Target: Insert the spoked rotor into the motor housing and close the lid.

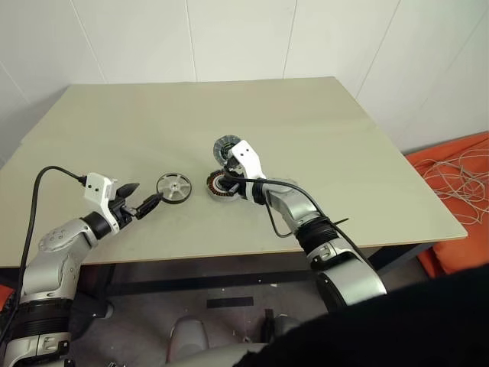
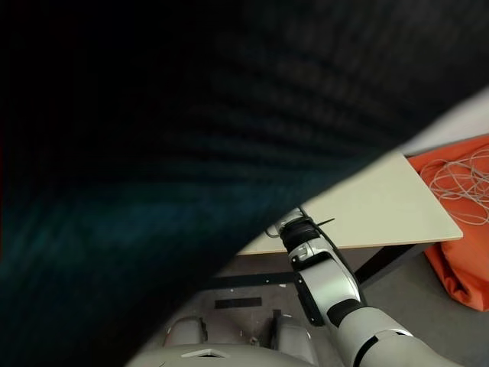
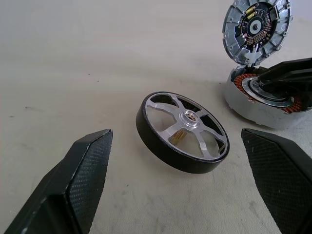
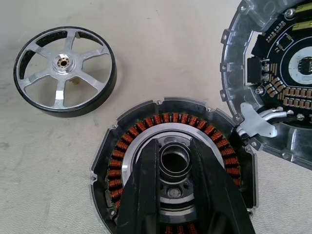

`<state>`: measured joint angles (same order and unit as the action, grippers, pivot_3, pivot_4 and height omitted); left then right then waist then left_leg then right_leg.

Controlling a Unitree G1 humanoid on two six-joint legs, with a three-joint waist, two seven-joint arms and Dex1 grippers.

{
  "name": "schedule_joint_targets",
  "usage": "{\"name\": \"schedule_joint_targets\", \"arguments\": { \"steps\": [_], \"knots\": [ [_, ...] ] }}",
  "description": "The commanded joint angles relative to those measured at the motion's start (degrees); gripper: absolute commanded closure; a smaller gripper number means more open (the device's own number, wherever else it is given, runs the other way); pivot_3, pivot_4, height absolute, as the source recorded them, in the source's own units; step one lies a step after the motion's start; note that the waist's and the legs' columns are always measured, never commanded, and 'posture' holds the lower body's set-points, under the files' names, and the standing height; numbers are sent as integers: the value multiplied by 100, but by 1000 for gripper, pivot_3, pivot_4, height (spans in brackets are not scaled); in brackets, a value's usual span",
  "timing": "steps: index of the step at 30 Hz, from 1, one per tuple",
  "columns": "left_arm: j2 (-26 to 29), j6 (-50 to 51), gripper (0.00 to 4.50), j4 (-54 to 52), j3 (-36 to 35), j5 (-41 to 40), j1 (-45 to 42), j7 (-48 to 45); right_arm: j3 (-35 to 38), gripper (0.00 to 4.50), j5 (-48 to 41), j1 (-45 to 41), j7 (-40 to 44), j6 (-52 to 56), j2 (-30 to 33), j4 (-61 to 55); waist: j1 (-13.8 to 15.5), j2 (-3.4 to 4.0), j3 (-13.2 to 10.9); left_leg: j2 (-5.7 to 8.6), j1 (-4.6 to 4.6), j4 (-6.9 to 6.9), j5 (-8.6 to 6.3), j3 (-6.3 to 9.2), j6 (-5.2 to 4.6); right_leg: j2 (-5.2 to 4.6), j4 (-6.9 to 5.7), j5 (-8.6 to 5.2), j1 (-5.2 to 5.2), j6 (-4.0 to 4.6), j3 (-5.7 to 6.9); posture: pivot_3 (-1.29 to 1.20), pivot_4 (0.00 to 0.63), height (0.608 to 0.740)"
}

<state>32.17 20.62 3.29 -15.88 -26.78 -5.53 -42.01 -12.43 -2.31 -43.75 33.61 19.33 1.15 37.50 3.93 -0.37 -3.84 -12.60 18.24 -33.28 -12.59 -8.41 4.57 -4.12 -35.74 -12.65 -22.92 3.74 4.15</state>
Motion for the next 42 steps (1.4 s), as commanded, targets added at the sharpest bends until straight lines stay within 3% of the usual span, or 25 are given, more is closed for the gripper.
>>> {"name": "schedule_joint_targets", "arguments": {
  "steps": [1,9,10,25,29,36,42],
  "knots": [
    [81,-67,0,-228,-172,-65,-43,13,86,2875,-44,-126,38,-50,-16,-222,0,0,0,0,0,0,0,0,0,0,0,0,0,0,0,0,0,740],
    [66,-55,0,-213,-130,-53,-89,13,75,168,42,-91,-54,-147,46,-313,3,0,0,0,0,0,0,0,0,0,0,0,0,0,0,0,0,740],
    [63,-53,0,-215,-126,-53,-90,14,83,37,36,-88,-52,-152,46,-332,5,0,0,0,0,0,0,0,0,0,0,0,0,0,0,0,0,740],
    [63,-52,0,-193,-105,-26,-115,19,220,37,-92,-43,36,-128,29,-517,0,0,0,-1,1,0,0,-1,0,0,0,0,-1,0,0,0,0,740],
    [68,-50,0,-200,-107,-26,-111,19,181,971,-86,7,99,-151,70,-612,1,0,0,-1,1,0,0,0,0,0,0,0,-1,0,0,0,0,740],
    [71,-57,0,-176,-107,-20,-123,16,207,971,-111,153,107,-98,103,-845,0,0,0,-1,1,0,0,-1,0,1,0,0,-1,0,0,0,0,740],
    [74,-55,0,-173,-104,-16,-137,17,254,2874,-200,213,174,-64,98,-945,0,0,0,-1,1,0,0,-1,0,0,0,0,-1,0,0,0,0,740]
  ]
}}
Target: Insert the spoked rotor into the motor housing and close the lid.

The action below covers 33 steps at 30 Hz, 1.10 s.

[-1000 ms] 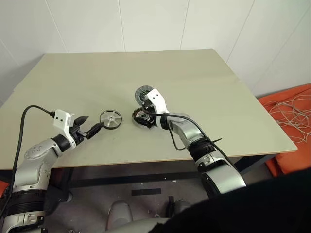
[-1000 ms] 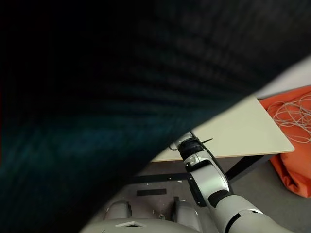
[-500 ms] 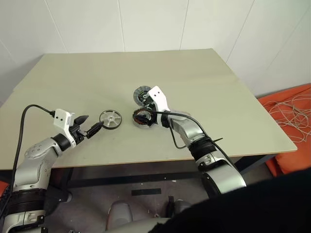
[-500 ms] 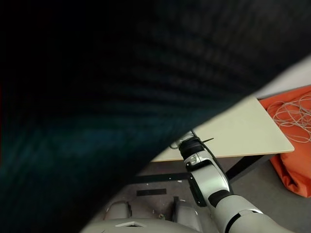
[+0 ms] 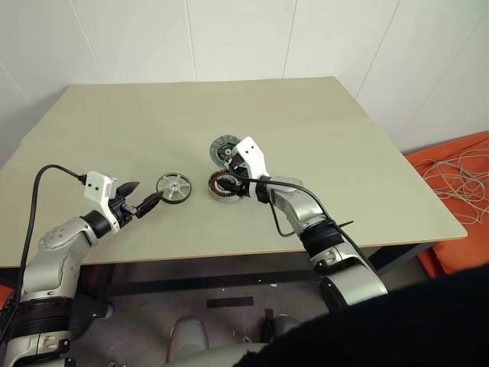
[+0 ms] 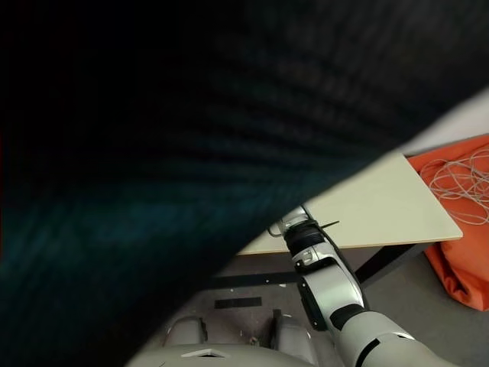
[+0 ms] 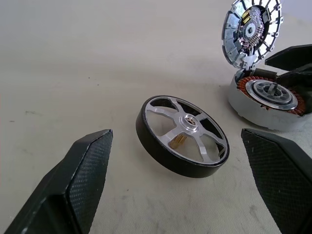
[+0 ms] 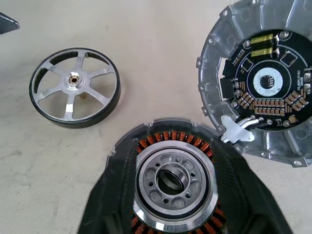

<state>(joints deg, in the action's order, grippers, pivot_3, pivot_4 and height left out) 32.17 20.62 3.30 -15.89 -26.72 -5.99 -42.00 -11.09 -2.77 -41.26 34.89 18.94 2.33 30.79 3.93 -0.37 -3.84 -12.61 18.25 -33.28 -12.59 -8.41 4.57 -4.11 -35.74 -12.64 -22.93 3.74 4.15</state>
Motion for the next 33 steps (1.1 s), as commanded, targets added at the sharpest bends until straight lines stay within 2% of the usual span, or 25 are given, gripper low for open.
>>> {"name": "schedule_joint_targets", "arguments": {
  "steps": [1,4,5,23,33],
  "knots": [
    [75,-57,0,-174,-102,-20,-91,16,117,3245,-152,-31,49,-22,-22,-275,1,0,0,0,0,0,0,0,0,0,0,0,0,0,0,0,0,740],
    [77,-59,0,-178,-104,-16,-87,17,108,4236,-130,-26,42,-25,-25,-271,0,0,0,0,0,0,0,0,0,0,0,0,0,0,0,0,0,740],
    [78,-57,0,-179,-104,-15,-88,19,101,4440,-115,-31,37,-29,-22,-257,0,0,0,0,0,0,0,0,0,0,0,0,0,0,0,0,0,740],
    [94,-38,0,-224,-116,-23,-60,52,-133,4440,87,76,53,-37,53,-130,0,0,0,0,0,0,0,0,0,0,0,0,0,0,0,0,0,740],
    [102,-32,0,-252,-120,-26,-29,57,-115,4440,175,-158,7,-303,-81,439,-1,0,0,0,-2,0,0,0,0,0,-1,0,0,0,0,0,0,740]
  ]
}}
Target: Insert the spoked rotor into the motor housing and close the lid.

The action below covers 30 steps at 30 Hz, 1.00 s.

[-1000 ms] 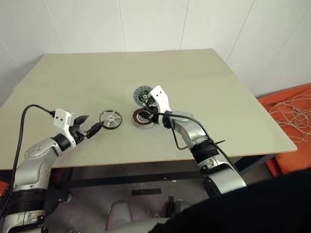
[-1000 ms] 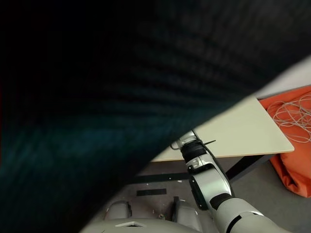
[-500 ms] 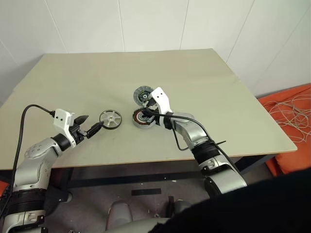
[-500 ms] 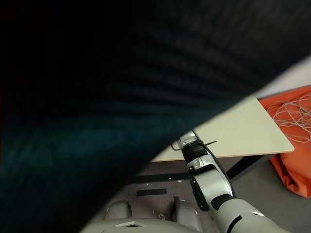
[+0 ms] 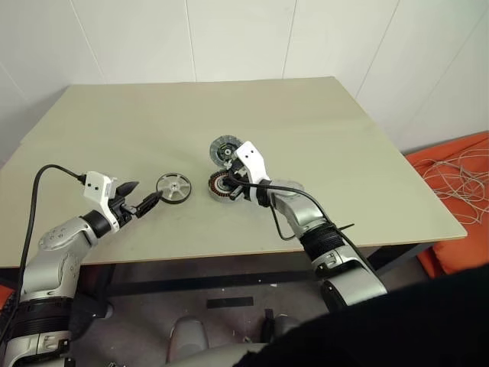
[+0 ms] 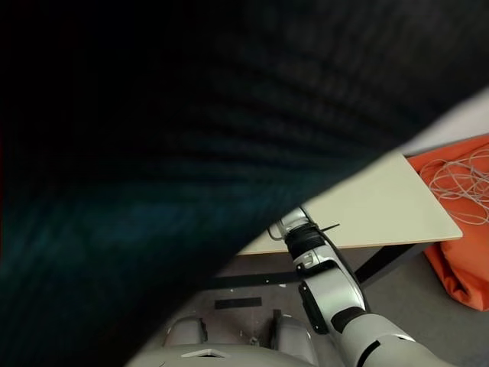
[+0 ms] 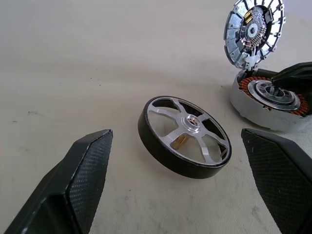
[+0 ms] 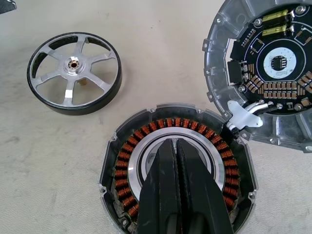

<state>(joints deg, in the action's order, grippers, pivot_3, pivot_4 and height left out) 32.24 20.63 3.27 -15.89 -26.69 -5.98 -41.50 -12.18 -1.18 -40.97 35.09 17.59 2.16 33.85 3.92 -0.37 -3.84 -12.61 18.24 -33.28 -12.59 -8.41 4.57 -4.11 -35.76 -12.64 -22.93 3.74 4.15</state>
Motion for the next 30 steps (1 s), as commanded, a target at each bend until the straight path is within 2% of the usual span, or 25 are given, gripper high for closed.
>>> {"name": "schedule_joint_targets", "arguments": {
  "steps": [1,10,23,26,30],
  "knots": [
    [97,-31,0,-252,-122,-31,-28,8,0,4440,25,-207,-16,-196,-81,187,0,0,0,0,0,0,0,0,0,0,0,0,0,0,0,0,0,740],
    [93,5,0,-339,-123,-45,10,45,0,4440,84,-205,-5,-333,-155,398,0,0,0,-1,0,0,0,-1,0,0,0,0,0,0,0,0,0,740],
    [73,144,0,-458,-88,-65,-56,98,126,4440,-40,-368,77,-122,-86,-339,0,0,0,-1,1,0,0,0,0,0,1,0,-1,0,0,0,0,740],
    [84,130,0,-422,-101,-58,-69,76,151,4440,-43,-404,62,-124,-100,-275,1,0,0,-1,1,0,0,-1,0,0,0,0,-1,0,0,0,0,740],
    [93,85,0,-377,-121,-40,-28,37,136,4440,55,-355,-54,-301,-195,373,-1,0,0,-1,1,0,0,-1,0,0,1,0,-1,0,0,0,0,740]
  ]
}}
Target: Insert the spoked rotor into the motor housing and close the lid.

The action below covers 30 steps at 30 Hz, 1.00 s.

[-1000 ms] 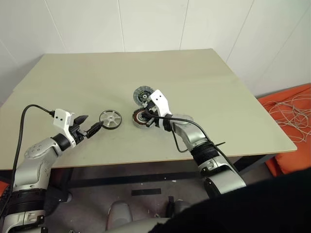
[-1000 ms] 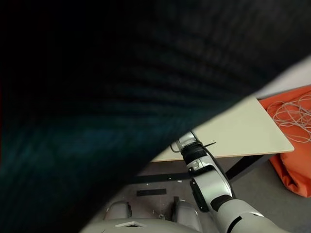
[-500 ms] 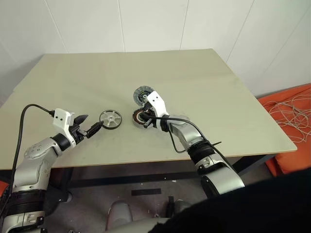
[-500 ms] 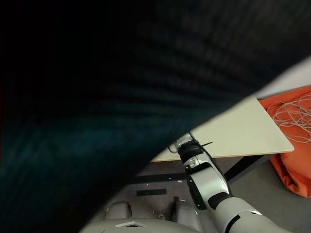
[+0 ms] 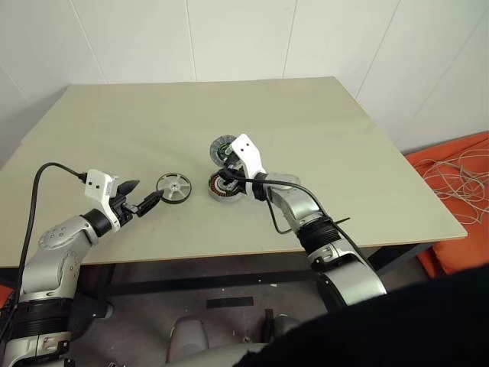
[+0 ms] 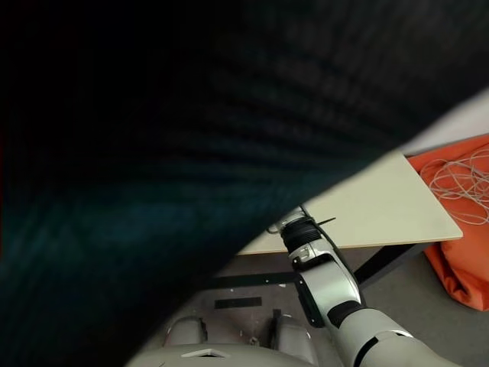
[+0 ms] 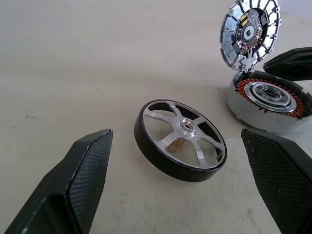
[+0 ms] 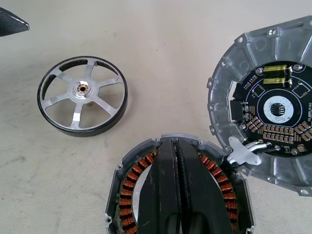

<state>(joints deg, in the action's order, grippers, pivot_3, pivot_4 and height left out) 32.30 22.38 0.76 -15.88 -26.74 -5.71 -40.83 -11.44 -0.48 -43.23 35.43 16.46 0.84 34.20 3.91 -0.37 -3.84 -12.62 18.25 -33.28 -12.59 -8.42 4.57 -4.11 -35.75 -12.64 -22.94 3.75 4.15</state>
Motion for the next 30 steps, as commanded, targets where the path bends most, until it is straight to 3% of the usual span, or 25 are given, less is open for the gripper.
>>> {"name": "schedule_joint_targets", "arguments": {
  "steps": [1,11,30],
  "knots": [
    [84,-96,0,-123,-122,-30,-50,-34,51,4440,13,-125,-112,-241,-73,481,0,0,0,0,0,0,0,0,0,0,0,0,0,0,0,0,0,740],
    [72,-221,0,22,-123,5,-15,-94,126,4440,-31,-171,-129,-498,3,616,6,0,0,0,-1,-1,0,0,0,0,-2,0,2,0,0,0,0,740],
    [150,400,0,540,-420,-260,-71,60,513,4440,-283,471,-162,659,929,-1645,3,-1,1,1,-1,0,1,0,1,1,0,0,0,0,-1,0,0,740]
  ]
}}
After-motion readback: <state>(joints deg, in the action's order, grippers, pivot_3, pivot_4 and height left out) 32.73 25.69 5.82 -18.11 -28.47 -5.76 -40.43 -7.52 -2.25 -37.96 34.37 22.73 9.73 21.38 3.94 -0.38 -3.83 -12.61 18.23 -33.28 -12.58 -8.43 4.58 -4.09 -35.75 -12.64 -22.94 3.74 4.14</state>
